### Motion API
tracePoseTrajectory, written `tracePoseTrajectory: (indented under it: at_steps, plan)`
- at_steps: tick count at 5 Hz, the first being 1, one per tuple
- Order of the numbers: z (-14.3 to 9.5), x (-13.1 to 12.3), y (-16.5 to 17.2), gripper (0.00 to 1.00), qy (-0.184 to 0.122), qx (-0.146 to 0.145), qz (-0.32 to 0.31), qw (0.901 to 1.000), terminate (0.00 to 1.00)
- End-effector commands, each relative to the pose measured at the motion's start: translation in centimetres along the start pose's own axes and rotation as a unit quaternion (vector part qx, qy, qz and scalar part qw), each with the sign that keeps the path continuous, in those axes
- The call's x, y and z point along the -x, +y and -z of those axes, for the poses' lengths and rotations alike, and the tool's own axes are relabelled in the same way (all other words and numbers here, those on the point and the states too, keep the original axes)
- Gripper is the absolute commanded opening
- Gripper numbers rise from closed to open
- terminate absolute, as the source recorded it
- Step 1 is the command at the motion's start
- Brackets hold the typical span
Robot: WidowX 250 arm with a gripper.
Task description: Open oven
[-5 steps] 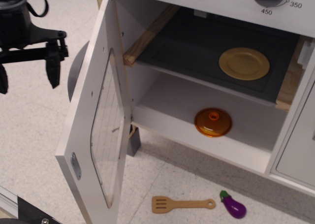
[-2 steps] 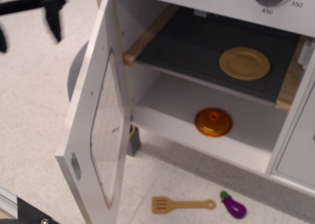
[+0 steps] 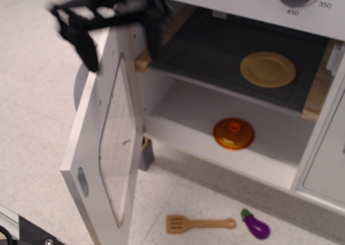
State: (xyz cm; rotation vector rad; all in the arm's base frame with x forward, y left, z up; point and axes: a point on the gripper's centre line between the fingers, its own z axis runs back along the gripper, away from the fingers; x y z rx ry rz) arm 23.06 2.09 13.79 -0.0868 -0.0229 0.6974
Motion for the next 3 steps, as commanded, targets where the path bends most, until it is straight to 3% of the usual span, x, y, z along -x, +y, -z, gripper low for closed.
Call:
tracePoseTrajectory:
  at_steps: [1, 2, 3]
  plan:
    - [6.3, -3.1, -0.6, 1.0, -0.025, -0.034, -0.009, 0.9991, 0.0]
    - [7.0, -3.5, 1.6, 1.0, -0.042, -0.047, -0.01, 0.9979, 0.0]
    - [5.7, -4.4, 4.6, 1.0, -0.066, -0.07, -0.004, 0.9954, 1.0]
